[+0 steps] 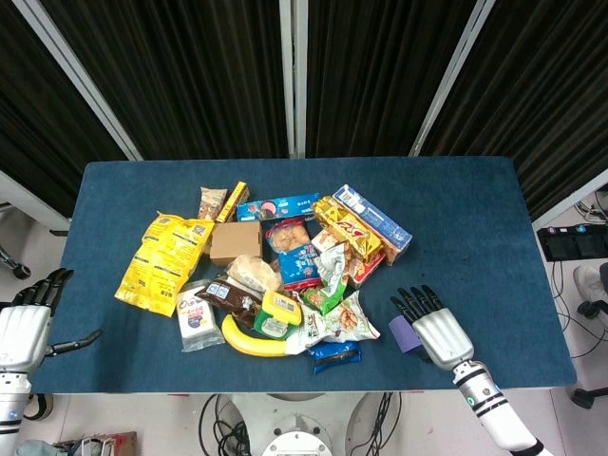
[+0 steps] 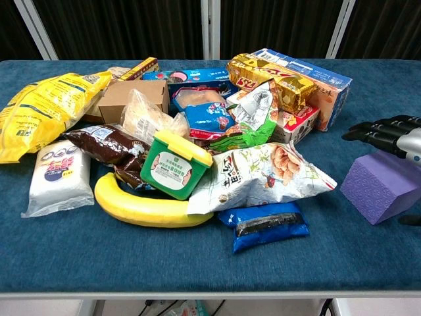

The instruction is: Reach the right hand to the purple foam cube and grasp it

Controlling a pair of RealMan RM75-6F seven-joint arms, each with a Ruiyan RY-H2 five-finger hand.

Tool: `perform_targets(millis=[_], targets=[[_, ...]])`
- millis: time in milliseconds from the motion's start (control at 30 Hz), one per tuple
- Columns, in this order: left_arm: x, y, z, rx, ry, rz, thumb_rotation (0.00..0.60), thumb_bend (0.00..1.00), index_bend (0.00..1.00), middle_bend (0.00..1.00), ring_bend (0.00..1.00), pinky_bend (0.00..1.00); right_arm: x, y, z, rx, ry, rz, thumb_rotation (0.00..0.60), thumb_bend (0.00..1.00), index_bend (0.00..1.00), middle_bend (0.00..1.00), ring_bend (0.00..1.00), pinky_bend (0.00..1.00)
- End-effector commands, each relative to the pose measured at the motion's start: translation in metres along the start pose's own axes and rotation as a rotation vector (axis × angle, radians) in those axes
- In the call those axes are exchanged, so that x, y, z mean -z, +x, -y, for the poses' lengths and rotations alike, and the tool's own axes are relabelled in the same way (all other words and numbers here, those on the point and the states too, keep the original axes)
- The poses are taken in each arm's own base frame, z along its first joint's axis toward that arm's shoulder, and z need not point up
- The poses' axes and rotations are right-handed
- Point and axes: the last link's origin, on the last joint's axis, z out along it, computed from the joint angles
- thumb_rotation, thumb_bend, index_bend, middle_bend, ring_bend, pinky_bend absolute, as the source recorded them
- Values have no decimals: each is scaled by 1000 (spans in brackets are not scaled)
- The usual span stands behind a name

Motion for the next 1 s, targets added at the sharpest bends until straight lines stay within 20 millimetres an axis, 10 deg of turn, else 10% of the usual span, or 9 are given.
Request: perform_targets(millis=[33, 367, 700, 1000], targets=[[2, -1, 2, 3, 4, -2, 284, 34, 95, 88, 158, 263, -3, -3, 1, 2, 5, -9, 600, 15, 56, 174, 96, 0], [4, 0, 6, 2, 10, 0, 288, 34, 95, 88, 158, 263, -2, -5, 1, -5, 8, -45, 600, 163, 540, 522, 431, 343], [6, 2, 5, -3, 7, -5, 284, 33, 95, 88, 158, 263, -3, 69, 3, -70, 60, -335, 600, 183, 618, 564, 478, 403], [5, 0, -1, -2, 2, 1, 285, 34, 95, 88, 158, 263, -40, 119, 44, -82, 131, -426, 600, 184, 627, 564, 478, 407]])
